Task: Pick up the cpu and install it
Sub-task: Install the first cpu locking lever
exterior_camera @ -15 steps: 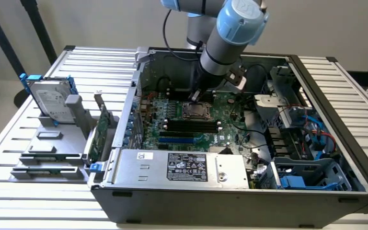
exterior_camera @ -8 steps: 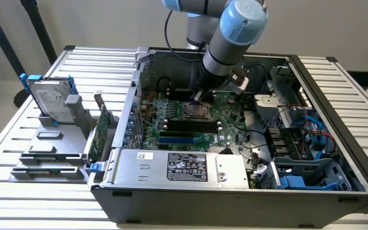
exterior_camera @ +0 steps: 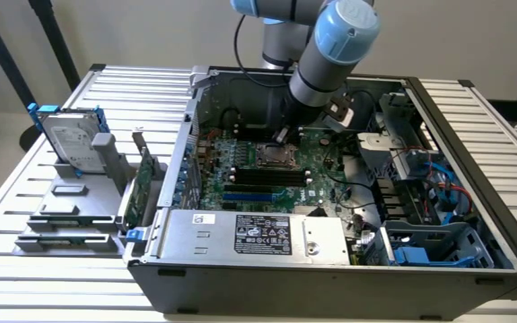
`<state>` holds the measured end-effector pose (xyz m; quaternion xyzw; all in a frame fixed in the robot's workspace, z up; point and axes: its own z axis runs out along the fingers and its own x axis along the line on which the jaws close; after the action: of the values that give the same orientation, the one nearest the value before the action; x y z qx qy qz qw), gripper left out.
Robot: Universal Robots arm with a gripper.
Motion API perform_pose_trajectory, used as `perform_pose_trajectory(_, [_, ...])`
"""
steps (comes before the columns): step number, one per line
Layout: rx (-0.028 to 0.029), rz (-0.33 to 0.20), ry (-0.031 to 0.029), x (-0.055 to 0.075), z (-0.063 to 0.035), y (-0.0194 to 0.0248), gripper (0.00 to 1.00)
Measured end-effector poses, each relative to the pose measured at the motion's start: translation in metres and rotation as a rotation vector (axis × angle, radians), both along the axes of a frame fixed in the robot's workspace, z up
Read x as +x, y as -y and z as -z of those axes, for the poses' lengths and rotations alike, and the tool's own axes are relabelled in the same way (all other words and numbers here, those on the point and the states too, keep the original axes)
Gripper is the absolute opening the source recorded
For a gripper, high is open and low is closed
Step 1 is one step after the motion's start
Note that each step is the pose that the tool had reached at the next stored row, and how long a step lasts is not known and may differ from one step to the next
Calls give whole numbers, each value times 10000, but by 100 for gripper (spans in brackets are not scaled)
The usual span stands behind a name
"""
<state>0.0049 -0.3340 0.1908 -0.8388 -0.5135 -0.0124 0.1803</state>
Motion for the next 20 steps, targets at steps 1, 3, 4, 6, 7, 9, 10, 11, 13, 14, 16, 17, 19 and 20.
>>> perform_pose_trajectory(1, [-1, 0, 0, 5, 0, 0, 11])
perform_pose_trajectory(3, [4, 0, 0, 11, 2, 0, 11])
perform_pose_trajectory(4, [10, 0, 0, 14, 3, 1, 11])
perform_pose_trajectory(6, [31, 1, -1, 19, 4, 1, 11])
perform_pose_trajectory(7, [48, 0, 0, 21, 5, 1, 11])
perform_pose_trajectory(9, [76, 1, 1, 24, 7, -1, 11])
perform_pose_trajectory(10, [85, 2, 1, 24, 8, 0, 11])
perform_pose_trajectory(11, [96, 1, 0, 25, 8, 0, 11])
perform_pose_trajectory(13, [114, 1, 0, 26, 10, 0, 11])
perform_pose_trajectory(14, [123, 0, -1, 27, 10, 0, 11])
perform_pose_trajectory(16, [159, 0, 0, 29, 11, 1, 11])
perform_pose_trajectory(17, [182, 1, 1, 30, 11, 0, 11])
perform_pose_trajectory(19, [233, 1, 2, 30, 12, 0, 11])
perform_pose_trajectory(20, [255, 0, 2, 30, 12, 1, 11])
